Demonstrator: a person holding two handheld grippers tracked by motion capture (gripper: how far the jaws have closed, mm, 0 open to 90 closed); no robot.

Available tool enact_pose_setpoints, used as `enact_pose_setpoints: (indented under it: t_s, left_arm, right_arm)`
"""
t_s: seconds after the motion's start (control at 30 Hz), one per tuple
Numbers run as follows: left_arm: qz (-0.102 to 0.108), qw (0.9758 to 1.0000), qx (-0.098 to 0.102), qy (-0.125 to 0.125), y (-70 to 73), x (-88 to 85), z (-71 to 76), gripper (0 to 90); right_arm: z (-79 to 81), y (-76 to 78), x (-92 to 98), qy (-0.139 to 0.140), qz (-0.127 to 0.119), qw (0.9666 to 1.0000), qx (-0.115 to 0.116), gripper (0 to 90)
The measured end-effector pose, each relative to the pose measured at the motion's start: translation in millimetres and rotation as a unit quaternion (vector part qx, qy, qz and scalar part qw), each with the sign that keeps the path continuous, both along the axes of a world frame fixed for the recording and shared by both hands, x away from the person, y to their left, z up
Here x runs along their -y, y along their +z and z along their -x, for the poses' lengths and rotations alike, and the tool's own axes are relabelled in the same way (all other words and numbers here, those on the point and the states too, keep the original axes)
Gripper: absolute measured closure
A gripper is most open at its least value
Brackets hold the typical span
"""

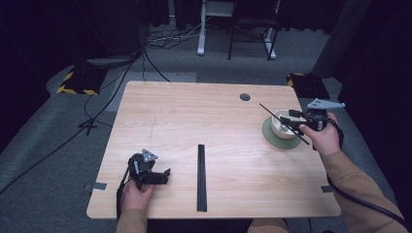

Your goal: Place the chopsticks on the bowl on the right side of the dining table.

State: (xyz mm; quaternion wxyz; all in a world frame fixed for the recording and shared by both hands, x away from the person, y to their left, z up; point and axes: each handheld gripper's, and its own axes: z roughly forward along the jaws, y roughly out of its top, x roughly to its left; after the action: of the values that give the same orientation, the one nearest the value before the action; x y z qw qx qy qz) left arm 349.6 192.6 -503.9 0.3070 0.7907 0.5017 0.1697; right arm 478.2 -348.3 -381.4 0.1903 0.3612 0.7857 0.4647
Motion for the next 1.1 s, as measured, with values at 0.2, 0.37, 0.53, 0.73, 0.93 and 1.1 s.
enact_pose_setpoints:
  t_s: [0.2,0.37,0.53,0.73,0.93,1.1]
  left_arm:
    - [0.0,1.0,0.0,0.0,0.0,0.0,0.0,0.7]
    - [0.0,1.0,0.0,0.0,0.0,0.0,0.0,0.7]
    - [0.0,1.0,0.0,0.0,0.0,0.0,0.0,0.7]
    - [0.0,1.0,0.0,0.0,0.0,0.0,0.0,0.7]
    - [0.0,1.0,0.0,0.0,0.0,0.0,0.0,0.7]
    - [0.0,1.0,0.0,0.0,0.0,0.0,0.0,0.7]
  right_arm:
    - [14.0,15.4,-14.5,0.029,-0.011,0.9995,0.011,35.3]
    - [26.3,24.8,-31.2,0.056,-0.004,0.9984,0.01,29.9]
    - [37.2,28.0,-49.8,0.09,-0.002,0.9959,0.007,25.5]
    - [49.3,28.2,-69.8,0.114,0.001,0.9935,0.01,23.6]
    - [58.1,23.0,-87.6,0.145,0.008,0.9894,0.003,23.3]
    - [63.4,18.6,-99.3,0.16,0.004,0.9872,-0.001,22.8]
